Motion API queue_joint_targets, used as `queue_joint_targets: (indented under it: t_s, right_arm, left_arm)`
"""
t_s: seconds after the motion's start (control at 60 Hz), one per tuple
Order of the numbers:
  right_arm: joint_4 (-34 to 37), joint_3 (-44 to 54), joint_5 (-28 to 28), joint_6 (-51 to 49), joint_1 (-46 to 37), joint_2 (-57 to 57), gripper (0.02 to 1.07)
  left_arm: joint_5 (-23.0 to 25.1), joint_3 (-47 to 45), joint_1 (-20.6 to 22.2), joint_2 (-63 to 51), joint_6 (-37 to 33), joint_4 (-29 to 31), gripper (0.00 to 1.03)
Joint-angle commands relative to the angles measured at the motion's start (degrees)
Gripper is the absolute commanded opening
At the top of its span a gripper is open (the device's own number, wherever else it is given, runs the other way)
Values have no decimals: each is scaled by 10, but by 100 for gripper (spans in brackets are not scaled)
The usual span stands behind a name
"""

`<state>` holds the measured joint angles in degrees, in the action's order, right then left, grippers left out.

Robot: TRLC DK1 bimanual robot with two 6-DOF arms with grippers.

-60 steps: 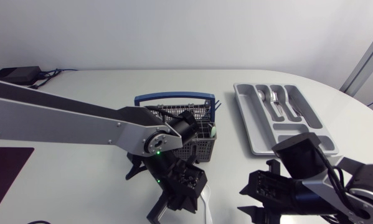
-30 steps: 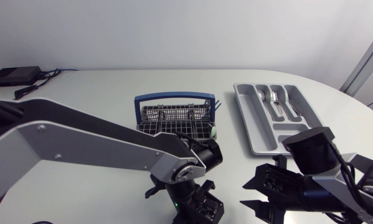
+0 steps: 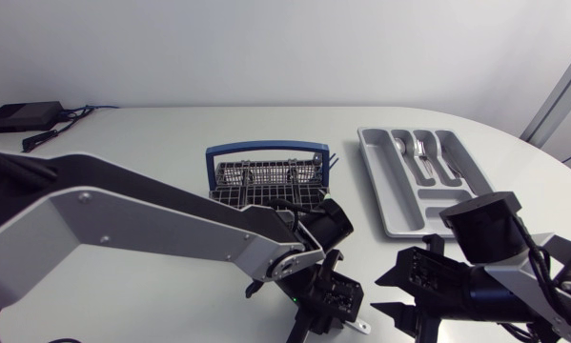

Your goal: Unload the cutlery basket into the drawer organizer.

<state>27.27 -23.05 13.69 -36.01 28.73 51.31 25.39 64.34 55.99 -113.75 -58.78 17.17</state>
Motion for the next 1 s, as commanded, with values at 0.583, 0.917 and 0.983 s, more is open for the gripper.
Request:
queue_joint_targets:
  t_s: [0.583, 0.917, 0.983]
  right_arm:
    - [-68, -102, -79, 99, 148, 260, 76]
    - [-63, -124, -141, 140, 183, 356, 76]
    - [-64, -123, -143, 144, 184, 367, 75]
  left_arm:
    - [-30, -156, -236, 377, 103, -6, 91]
    - [-31, -191, -277, 423, 114, -28, 92]
    - [-31, -195, -278, 428, 114, -29, 92]
